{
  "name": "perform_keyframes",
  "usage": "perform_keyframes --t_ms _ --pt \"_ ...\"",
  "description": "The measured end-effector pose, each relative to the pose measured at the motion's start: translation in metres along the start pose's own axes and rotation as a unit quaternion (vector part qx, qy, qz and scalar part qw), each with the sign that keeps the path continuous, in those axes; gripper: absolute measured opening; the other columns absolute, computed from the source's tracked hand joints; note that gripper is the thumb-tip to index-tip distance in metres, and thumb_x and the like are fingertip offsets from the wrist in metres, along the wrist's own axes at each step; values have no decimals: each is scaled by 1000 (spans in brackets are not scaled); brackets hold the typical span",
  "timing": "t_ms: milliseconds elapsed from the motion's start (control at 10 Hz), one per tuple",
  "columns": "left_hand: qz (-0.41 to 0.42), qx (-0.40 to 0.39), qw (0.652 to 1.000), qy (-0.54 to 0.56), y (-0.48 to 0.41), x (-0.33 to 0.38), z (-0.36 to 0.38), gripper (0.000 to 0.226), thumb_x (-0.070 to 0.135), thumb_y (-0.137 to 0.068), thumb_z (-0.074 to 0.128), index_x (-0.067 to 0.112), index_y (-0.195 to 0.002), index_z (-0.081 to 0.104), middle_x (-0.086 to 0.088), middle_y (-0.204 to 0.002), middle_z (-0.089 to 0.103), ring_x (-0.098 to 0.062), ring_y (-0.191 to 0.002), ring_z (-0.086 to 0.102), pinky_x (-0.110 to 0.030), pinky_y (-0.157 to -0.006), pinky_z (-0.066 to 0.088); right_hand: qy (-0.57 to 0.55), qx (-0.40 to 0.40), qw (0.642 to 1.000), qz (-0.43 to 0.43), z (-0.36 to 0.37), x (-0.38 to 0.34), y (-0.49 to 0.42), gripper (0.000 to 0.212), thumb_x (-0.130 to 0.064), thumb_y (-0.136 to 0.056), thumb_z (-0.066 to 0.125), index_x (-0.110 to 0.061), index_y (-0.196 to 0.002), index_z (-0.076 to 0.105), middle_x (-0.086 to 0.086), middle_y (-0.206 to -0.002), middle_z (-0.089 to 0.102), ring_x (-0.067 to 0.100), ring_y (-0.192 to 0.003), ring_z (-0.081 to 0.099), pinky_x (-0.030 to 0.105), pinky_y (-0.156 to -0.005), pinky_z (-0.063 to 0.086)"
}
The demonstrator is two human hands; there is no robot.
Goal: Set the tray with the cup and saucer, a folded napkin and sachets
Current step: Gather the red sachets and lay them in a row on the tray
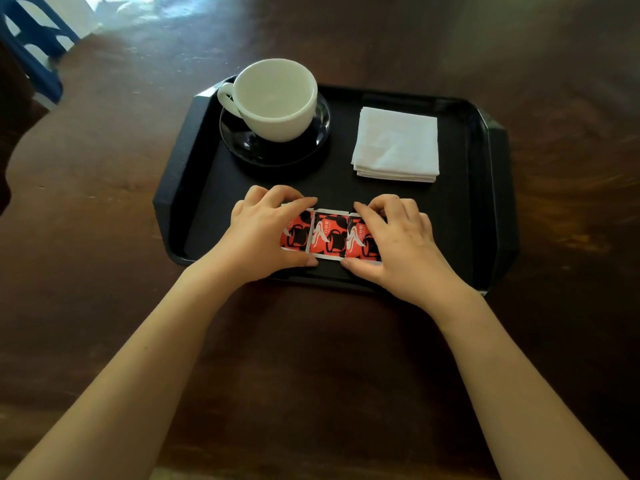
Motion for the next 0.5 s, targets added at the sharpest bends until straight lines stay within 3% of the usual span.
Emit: perform_keyframes --t_ms 300,500 --pt "-14 23 1000 11 8 0 -6 79 53 -68 70 30 -137 39 3 -137 41 -25 -125 28 -44 -104 23 -34 14 998 41 -9 6 9 89 -61 -77 57 -21 -146 17 4 -135 30 20 -124 25 37 -105 25" --pt "-103 10 994 43 27 -3 -10 55 46 -83 58 30 -134 42 -4 -140 42 -29 -129 30 -47 -104 29 -37 -60 993 90 -21 20 37 78 -57 -82 54 -23 -144 22 4 -145 25 22 -134 20 41 -110 24"
Point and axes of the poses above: each hand's wrist, its own y-axis away from the middle knuckle, its own z-axis out of the palm, x = y × z, the point moved 9 cm from there along -y, towards the middle knuckle
